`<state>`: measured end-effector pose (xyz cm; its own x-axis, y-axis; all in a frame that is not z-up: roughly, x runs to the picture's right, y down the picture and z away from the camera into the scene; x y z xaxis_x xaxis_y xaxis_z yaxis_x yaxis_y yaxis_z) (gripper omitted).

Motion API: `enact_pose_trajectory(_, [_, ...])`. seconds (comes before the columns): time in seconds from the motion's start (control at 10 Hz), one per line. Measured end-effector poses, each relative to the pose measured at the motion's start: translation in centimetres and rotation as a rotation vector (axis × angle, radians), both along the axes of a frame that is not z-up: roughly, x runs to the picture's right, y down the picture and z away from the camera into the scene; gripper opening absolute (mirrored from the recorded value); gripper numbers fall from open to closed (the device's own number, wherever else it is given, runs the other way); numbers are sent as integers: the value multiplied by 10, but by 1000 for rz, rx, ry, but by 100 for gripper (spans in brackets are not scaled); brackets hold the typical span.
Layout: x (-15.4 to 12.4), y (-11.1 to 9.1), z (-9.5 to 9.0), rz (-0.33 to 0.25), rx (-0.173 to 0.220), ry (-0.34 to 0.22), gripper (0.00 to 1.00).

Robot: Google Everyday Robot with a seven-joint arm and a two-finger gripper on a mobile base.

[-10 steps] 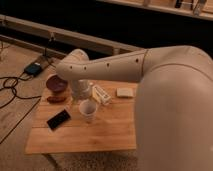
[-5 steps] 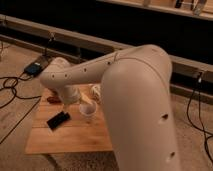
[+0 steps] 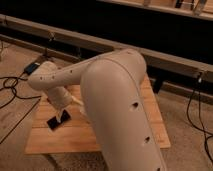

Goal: Place the eraser on the white sponge

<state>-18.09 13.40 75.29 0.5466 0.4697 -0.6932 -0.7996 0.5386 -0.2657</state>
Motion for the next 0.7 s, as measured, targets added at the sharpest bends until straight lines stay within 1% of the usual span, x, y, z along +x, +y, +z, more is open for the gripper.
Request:
enact_pose_trajectory(0.2, [-1,1,5,-146,-83,-121,80])
enact_pose_trajectory(0.3, [1,2,10,-201,-113,-171,80])
enact_pose_trajectory(0.6, [4,0,29,-360,-162,-308,80])
enact_pose_trajectory(0.7, [1,-3,37,-411,-161,-352,80])
